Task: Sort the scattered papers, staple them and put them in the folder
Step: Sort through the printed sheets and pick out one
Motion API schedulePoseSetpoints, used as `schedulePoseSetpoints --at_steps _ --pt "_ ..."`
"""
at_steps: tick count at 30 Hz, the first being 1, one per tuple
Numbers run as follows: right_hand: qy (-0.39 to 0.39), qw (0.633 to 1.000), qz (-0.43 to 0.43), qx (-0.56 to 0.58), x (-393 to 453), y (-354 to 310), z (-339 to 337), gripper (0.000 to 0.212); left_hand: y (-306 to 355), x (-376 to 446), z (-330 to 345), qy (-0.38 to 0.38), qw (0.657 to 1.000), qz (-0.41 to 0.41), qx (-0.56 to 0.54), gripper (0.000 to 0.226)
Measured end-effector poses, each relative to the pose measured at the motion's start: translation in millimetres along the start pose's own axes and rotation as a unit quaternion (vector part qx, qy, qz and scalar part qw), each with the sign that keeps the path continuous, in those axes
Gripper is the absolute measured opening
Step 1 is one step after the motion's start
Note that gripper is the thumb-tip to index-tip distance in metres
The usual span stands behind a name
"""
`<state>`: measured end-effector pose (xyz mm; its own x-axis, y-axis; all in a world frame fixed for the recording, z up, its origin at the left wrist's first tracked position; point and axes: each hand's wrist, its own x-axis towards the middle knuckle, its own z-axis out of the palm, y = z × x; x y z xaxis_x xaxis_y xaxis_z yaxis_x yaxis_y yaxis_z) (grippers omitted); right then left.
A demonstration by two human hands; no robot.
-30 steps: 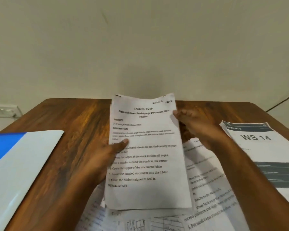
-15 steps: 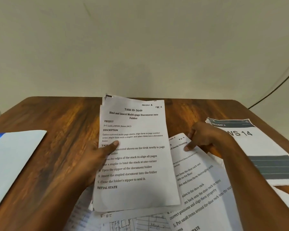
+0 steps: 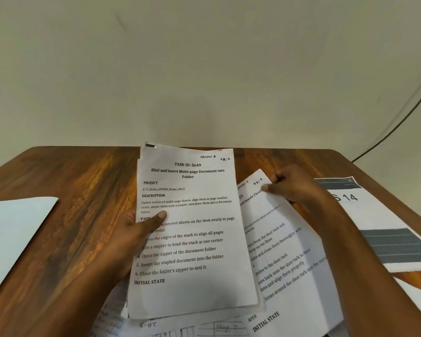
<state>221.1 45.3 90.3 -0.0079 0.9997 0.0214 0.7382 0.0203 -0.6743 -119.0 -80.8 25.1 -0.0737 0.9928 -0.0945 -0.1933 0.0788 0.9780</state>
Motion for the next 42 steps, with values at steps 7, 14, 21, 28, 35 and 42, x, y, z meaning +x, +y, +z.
schedulePoseSetpoints --at_steps 7,14,21,28,35,42 --pt "0.125 0.974 -0.086 0.17 -3 -18 -9 0.015 1 -1 4 -0.008 1.0 -0.004 -0.028 0.029" --pt "0.238 0.922 -0.179 0.248 -17 -45 -3 0.008 1 -3 4 -0.009 0.999 0.006 -0.033 0.027" --pt "0.158 0.895 -0.11 0.403 -22 -60 10 0.009 1 -4 3 -0.03 0.998 0.028 -0.045 0.036" --pt "0.116 0.903 -0.095 0.404 -24 -69 32 0.018 -1 -4 5 -0.019 0.997 0.05 -0.053 0.037" --pt "0.124 0.859 -0.18 0.463 -50 -99 34 0.01 -2 -3 5 -0.02 0.997 0.031 -0.071 0.04" --pt "0.079 0.864 -0.195 0.458 -60 -107 35 0.023 -1 -1 6 -0.001 0.994 0.05 -0.101 0.034"
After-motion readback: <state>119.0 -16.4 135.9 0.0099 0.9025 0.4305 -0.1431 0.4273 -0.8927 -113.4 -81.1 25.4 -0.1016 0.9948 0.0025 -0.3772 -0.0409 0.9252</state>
